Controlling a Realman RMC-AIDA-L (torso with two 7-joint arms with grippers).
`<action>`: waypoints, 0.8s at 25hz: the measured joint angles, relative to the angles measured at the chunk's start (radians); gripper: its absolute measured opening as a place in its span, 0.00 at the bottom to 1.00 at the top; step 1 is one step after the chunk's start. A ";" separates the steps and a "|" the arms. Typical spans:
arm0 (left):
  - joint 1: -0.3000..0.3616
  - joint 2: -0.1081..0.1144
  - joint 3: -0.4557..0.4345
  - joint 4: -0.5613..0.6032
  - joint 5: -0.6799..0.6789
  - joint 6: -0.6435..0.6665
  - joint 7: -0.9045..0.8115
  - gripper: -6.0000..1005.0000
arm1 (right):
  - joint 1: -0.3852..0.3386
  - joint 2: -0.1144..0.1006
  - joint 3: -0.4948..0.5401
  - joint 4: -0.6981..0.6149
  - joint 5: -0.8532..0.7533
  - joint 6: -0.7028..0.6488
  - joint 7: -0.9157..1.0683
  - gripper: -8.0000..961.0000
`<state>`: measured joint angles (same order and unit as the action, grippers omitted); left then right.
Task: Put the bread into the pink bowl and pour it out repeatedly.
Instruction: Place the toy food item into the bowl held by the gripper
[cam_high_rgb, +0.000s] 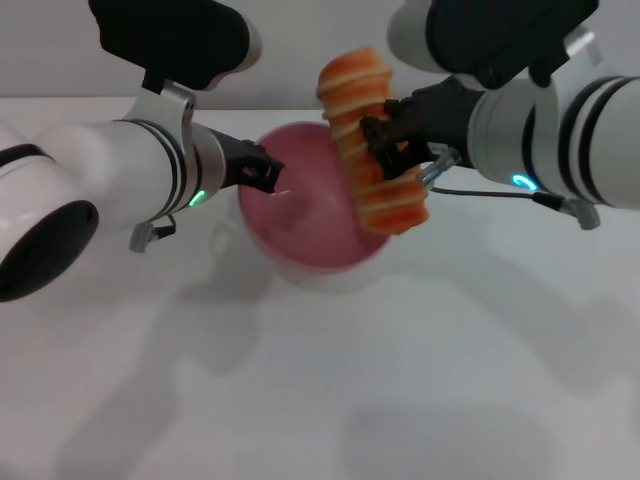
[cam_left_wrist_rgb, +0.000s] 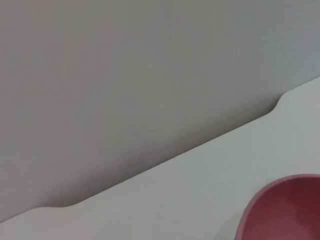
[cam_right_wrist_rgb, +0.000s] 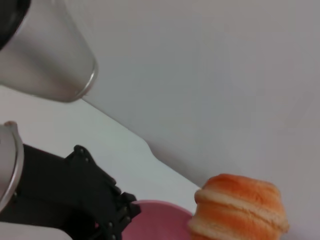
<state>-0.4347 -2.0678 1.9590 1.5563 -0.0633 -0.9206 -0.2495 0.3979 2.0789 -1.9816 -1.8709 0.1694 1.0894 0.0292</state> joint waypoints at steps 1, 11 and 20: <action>0.000 0.000 0.002 0.005 -0.004 0.000 0.000 0.05 | 0.002 0.000 -0.002 0.016 0.001 -0.011 0.000 0.21; 0.000 0.001 0.009 0.013 -0.016 0.000 -0.001 0.05 | 0.031 0.000 -0.049 0.137 -0.029 -0.078 0.029 0.16; 0.002 0.002 0.010 0.013 -0.020 0.001 0.002 0.05 | 0.027 0.001 -0.042 0.146 -0.042 -0.105 0.039 0.38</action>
<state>-0.4331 -2.0662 1.9695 1.5693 -0.0829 -0.9201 -0.2477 0.4250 2.0799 -2.0241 -1.7254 0.1279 0.9844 0.0678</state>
